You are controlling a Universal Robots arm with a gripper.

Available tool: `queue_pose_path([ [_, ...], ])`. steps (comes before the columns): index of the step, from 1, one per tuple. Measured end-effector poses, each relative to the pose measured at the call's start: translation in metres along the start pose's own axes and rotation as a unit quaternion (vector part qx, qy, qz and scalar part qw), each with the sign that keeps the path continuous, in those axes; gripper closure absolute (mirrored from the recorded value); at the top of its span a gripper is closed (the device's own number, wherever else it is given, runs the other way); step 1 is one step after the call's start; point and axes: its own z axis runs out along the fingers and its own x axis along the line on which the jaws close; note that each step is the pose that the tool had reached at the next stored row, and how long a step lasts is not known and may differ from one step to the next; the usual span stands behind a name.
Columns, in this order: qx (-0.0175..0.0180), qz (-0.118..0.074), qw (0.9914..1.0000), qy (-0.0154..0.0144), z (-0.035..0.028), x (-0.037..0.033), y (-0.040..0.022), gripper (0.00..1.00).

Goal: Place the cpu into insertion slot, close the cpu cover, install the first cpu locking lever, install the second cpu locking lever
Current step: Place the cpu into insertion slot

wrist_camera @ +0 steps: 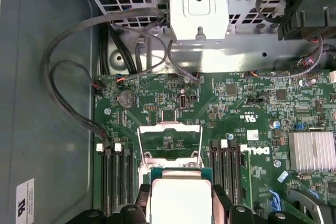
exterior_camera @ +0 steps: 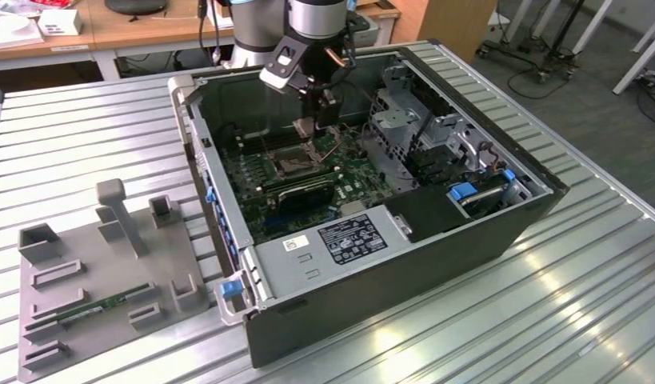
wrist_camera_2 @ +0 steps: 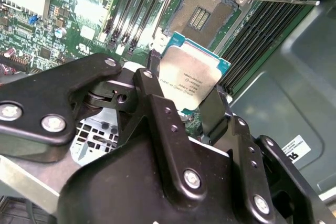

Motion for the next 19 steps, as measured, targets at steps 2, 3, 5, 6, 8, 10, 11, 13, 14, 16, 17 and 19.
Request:
queue_pose_path([
  [2,0.0027,0.000,1.00000,-0.0002,0.0000,0.0000,0.0000,0.46],
  [3,0.0028,0.000,1.00000,-0.0002,0.0000,-0.0001,-0.0001,0.46],
  [5,0.0029,0.000,1.00000,-0.0002,0.0000,0.0000,0.0000,0.46],
  [6,0.0029,0.000,1.00000,-0.0002,0.0000,0.0000,0.0000,0.46],
  [8,0.0029,0.000,1.00000,-0.0001,0.0001,0.0000,0.0000,0.46],
  [10,0.0029,0.000,1.00000,-0.0002,0.0002,-0.0001,-0.0006,0.46],
  [11,0.0029,0.000,1.00000,-0.0001,0.0003,-0.0001,-0.0013,0.46],
  [13,0.0029,0.000,1.00000,-0.0001,0.0006,-0.0002,-0.0028,0.46],
  [14,0.0028,0.000,1.00000,-0.0001,0.0010,-0.0001,-0.0034,0.46],
  [16,0.0029,0.000,1.00000,-0.0002,0.0024,-0.0003,-0.0042,0.46],
  [17,0.0029,0.000,1.00000,-0.0002,0.0035,-0.0003,-0.0045,0.46],
  [19,0.0029,0.000,1.00000,-0.0001,0.0051,-0.0003,-0.0050,0.46],
])
